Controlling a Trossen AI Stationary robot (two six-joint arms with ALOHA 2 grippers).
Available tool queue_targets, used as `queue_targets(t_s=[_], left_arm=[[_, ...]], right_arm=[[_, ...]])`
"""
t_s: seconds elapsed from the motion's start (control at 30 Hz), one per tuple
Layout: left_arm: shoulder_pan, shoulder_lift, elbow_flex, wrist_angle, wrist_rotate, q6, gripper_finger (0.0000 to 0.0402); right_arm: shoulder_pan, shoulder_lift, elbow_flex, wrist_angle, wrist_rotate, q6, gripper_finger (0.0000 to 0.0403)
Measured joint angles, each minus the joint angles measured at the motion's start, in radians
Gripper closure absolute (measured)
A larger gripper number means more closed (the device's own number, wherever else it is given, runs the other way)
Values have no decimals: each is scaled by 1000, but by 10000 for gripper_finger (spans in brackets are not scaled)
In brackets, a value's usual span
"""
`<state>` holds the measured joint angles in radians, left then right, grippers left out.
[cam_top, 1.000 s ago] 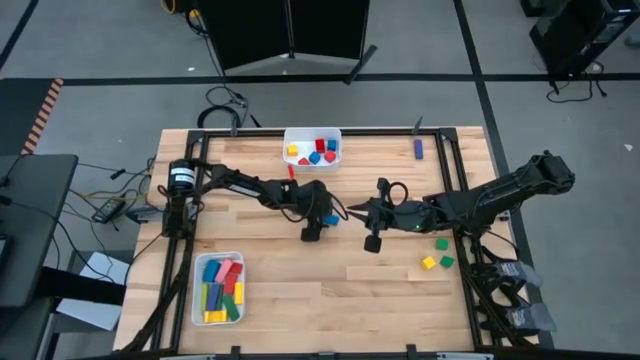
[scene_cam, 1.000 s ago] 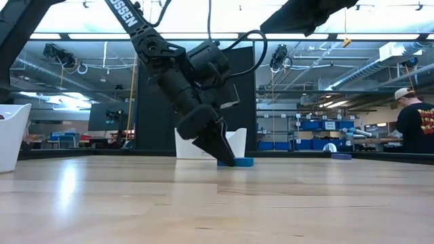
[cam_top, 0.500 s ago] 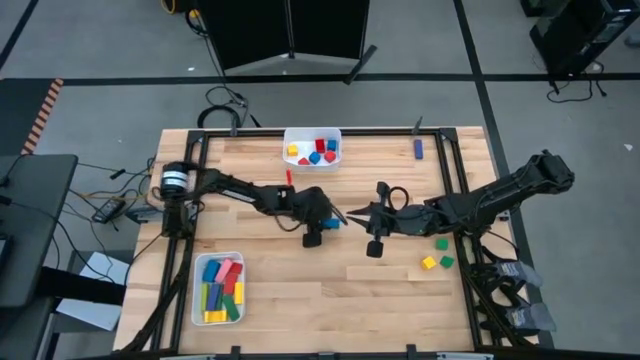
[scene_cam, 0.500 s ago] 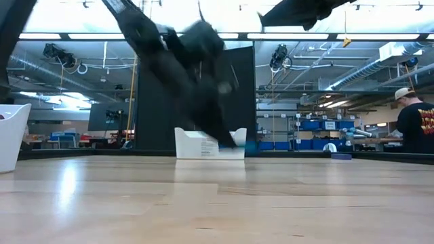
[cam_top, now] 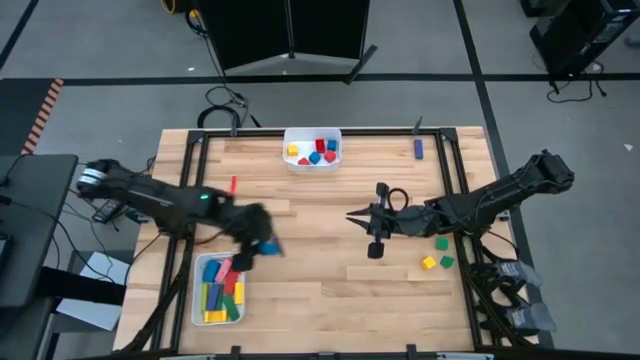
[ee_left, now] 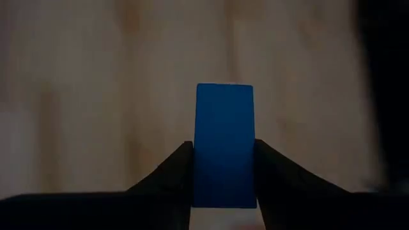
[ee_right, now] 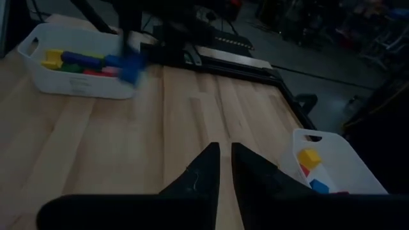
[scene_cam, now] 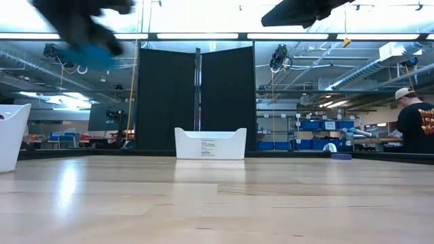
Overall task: Sort blocks by size
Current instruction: Put the blue rectangular block into the bottom white bin, then put the violet rectangular block into the bottom white bin
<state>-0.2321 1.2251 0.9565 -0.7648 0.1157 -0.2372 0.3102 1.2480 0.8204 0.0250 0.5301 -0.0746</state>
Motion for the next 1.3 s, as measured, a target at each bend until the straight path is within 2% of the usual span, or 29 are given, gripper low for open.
queue_targets(t_s=[0.13, 0.3, 0.5, 0.6, 0.67, 0.77, 0.87, 1.0, 1.17, 1.3], left_arm=[[-116, -71, 0, -200, 74, -307, 270], [-254, -63, -3, -366, 167, -620, 270], [-337, -37, -112, -363, 221, -833, 270], [-354, -22, -171, -341, 184, -887, 268], [-366, -10, -189, -340, 161, -899, 231], [-382, -7, -187, -327, 117, -897, 145], [-386, -7, -154, -291, 30, -861, 70], [-391, -7, -95, -201, -161, -746, 16], [-390, -8, -64, 71, -527, -455, 7], [-382, -8, -78, 388, -760, -162, 11]], right_arm=[[-6, 0, 0, 0, 0, 3, 351], [-6, 0, 0, 0, 0, 4, 351], [-6, 0, 0, 4, 0, 23, 351], [-6, 0, 0, 5, 0, 36, 351], [-6, 0, 0, 5, 0, 56, 351], [-6, 0, 0, 4, 0, 85, 351], [-6, 0, 0, 4, 17, 113, 351], [-6, 0, 0, -14, 148, 157, 351], [-40, 0, 0, -94, 323, 298, 351], [-131, 0, 0, -261, 350, 538, 351]])
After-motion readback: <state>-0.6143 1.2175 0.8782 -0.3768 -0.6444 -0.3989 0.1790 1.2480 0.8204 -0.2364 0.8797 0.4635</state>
